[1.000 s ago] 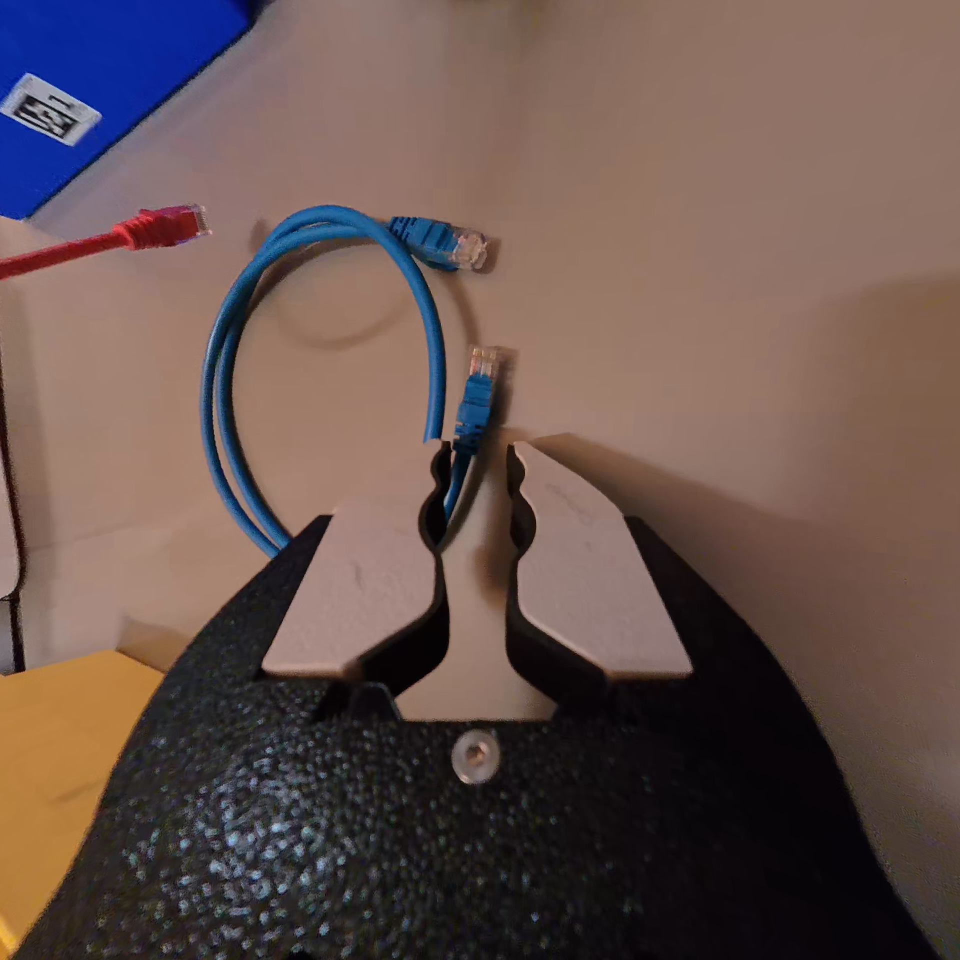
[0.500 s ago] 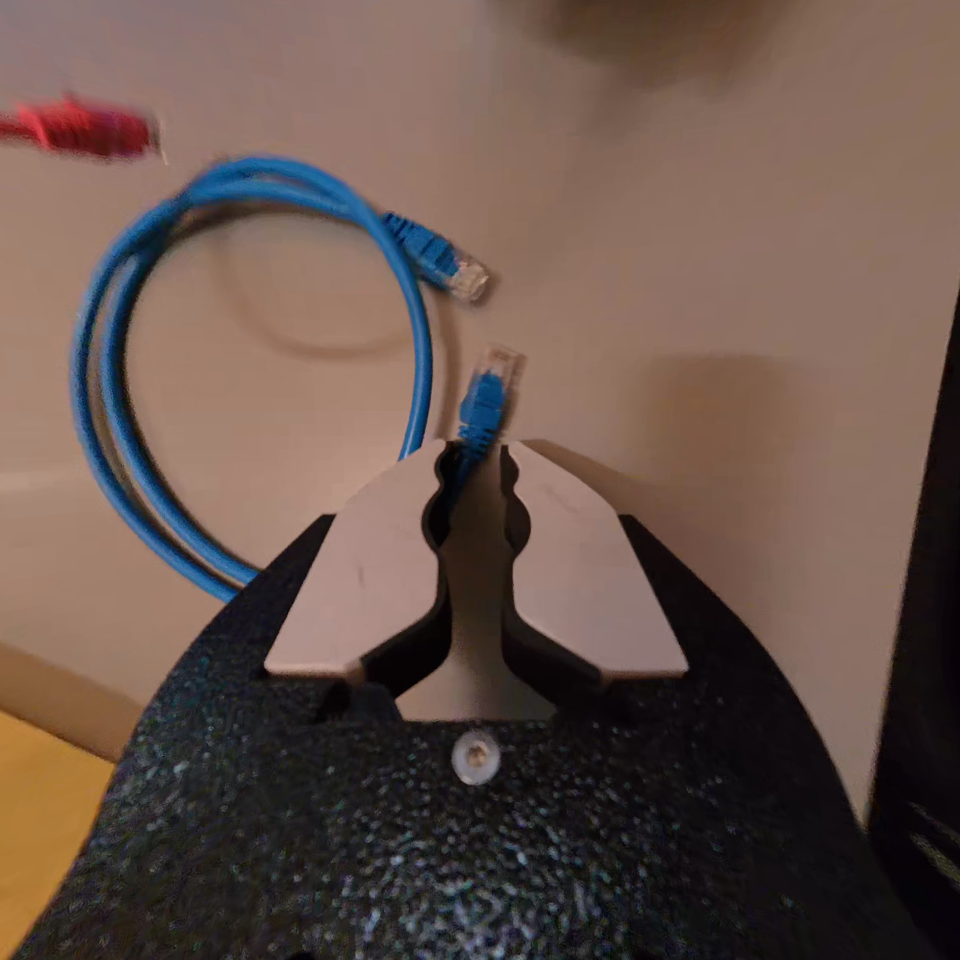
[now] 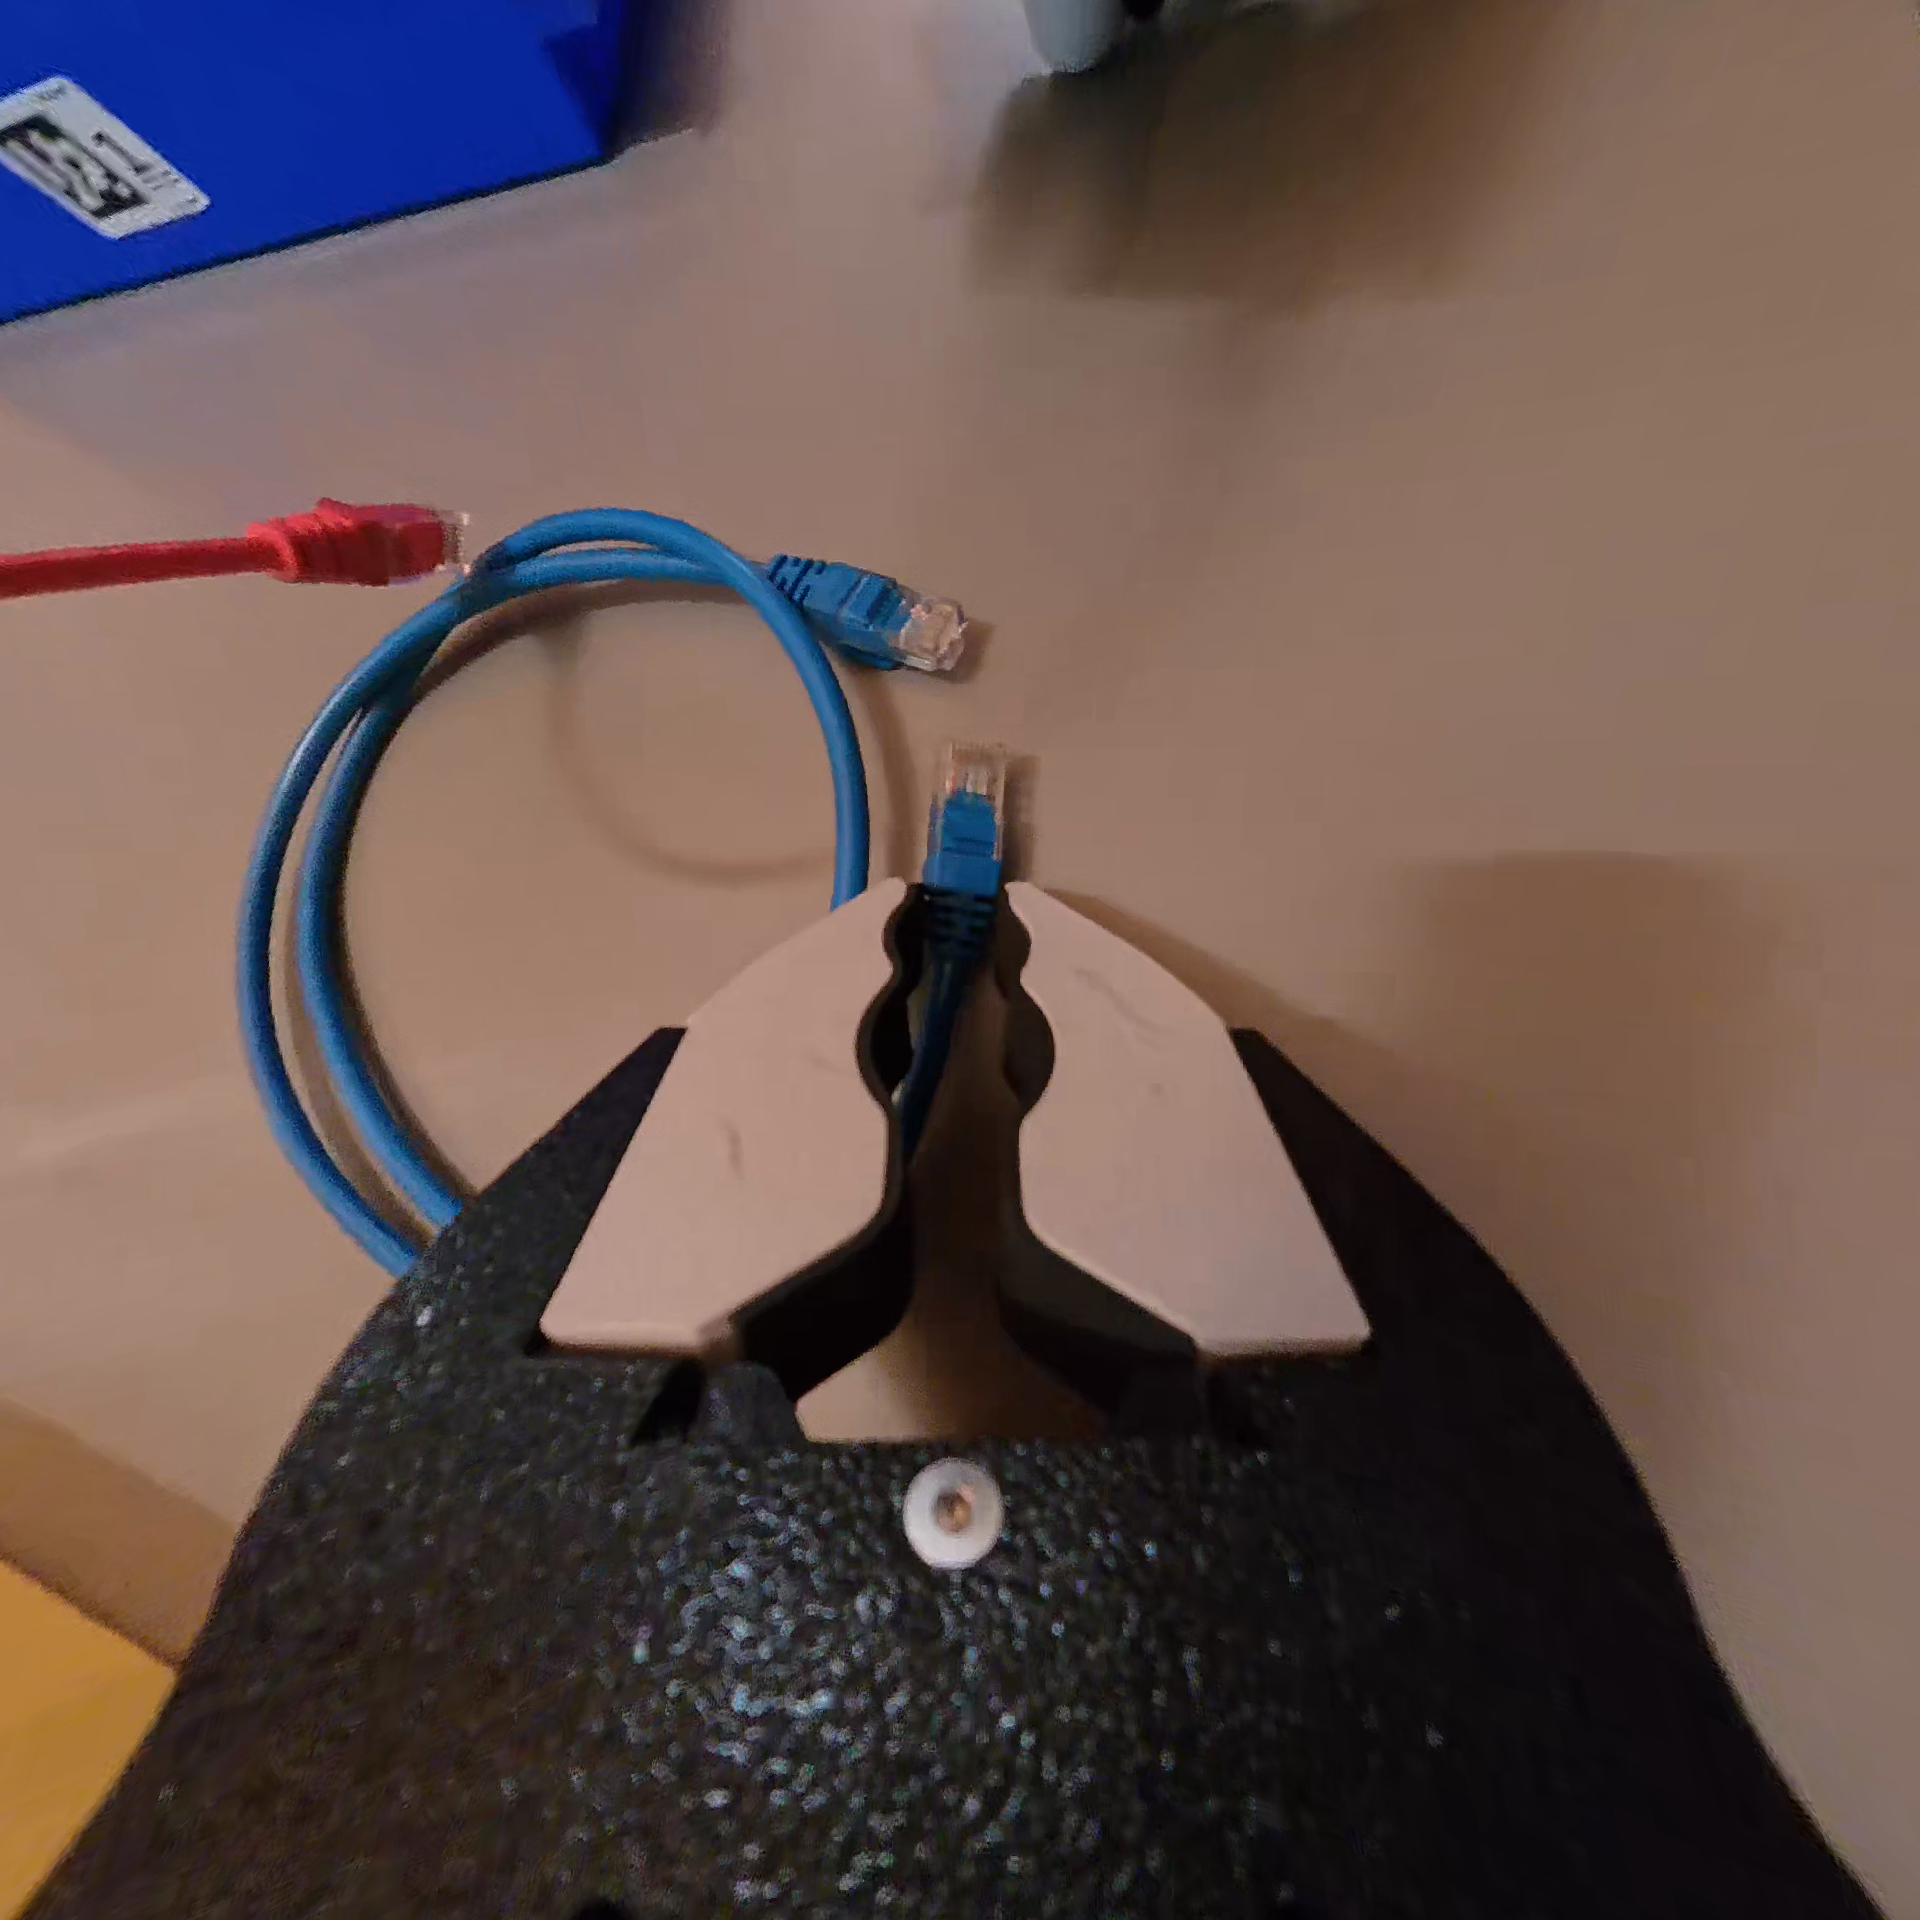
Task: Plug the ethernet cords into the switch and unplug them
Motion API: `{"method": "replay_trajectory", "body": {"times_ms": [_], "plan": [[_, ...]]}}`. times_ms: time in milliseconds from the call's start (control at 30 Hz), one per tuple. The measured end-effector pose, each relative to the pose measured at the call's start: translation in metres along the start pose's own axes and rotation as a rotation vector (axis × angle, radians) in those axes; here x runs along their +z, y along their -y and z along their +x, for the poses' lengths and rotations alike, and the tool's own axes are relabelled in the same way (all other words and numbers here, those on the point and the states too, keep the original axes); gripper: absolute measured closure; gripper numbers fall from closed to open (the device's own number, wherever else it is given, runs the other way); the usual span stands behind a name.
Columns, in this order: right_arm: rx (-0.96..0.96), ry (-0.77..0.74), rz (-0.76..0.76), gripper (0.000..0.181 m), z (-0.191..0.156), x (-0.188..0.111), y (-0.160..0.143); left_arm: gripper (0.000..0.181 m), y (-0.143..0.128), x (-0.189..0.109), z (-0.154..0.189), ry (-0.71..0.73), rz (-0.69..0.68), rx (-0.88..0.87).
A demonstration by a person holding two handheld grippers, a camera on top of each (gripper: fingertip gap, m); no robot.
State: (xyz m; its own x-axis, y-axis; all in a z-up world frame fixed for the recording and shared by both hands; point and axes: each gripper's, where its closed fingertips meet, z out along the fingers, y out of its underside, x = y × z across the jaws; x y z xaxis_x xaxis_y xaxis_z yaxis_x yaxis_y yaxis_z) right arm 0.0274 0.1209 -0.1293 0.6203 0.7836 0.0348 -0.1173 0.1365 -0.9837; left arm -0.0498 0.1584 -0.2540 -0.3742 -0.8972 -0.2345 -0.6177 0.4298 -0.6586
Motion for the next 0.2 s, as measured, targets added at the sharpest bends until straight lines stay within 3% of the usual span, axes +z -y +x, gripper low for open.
{"method": "replay_trajectory", "body": {"times_ms": [100, 200], "plan": [[-0.005, 0.026, -0.004, 0.107, -0.004, 0.002, -0.001, 0.170, 0.005, -0.004, 0.005, 0.004, -0.099, -0.091], [-0.012, 0.042, -0.005, 0.107, -0.007, 0.002, -0.001, 0.170, 0.035, -0.034, 0.017, -0.052, -0.118, -0.160]]}}
